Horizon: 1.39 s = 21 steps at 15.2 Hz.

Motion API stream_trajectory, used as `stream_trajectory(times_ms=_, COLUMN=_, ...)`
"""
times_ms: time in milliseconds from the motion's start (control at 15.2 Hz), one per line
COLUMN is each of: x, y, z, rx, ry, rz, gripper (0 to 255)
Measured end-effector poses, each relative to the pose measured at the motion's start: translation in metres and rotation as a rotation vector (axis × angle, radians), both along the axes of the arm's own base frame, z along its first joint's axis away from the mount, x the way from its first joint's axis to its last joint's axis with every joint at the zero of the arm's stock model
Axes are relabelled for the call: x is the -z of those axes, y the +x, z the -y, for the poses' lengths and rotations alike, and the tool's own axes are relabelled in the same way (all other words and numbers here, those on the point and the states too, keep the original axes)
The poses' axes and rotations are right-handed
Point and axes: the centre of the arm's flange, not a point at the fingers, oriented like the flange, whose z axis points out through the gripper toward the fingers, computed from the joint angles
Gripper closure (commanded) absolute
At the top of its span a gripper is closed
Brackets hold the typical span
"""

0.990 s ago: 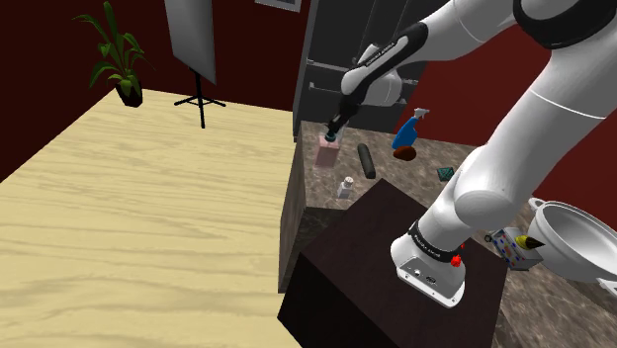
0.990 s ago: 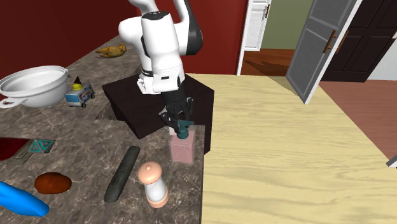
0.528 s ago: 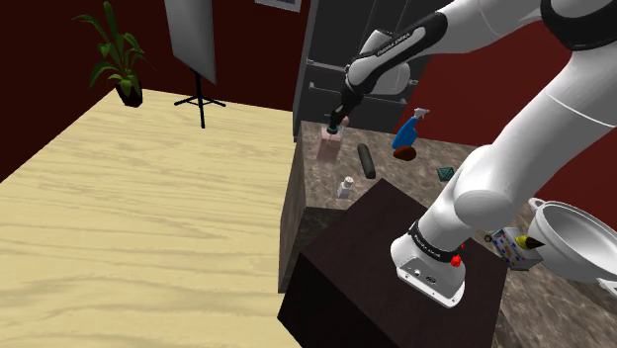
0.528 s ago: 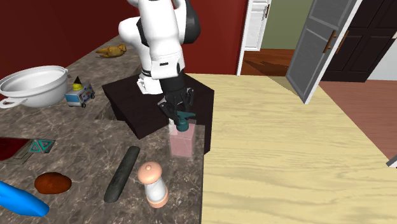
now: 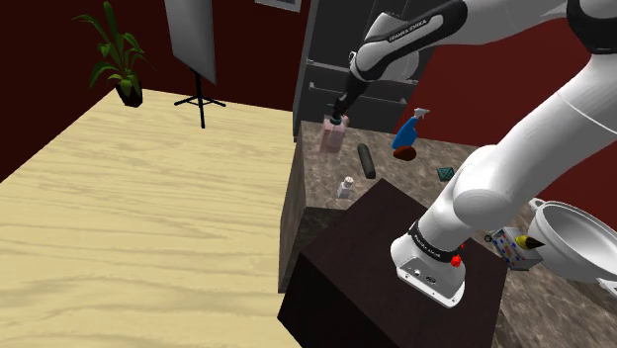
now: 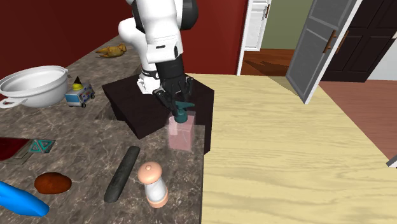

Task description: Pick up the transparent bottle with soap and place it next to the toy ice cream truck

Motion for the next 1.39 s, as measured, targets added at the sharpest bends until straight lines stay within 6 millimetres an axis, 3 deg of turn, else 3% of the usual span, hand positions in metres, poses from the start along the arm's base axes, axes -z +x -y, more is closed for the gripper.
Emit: stream_trajectory(times_ms=1386, x=-0.112, y=0.0, z=-0.001, rx=0.0, ry=0.0, rz=0.0, gripper=255)
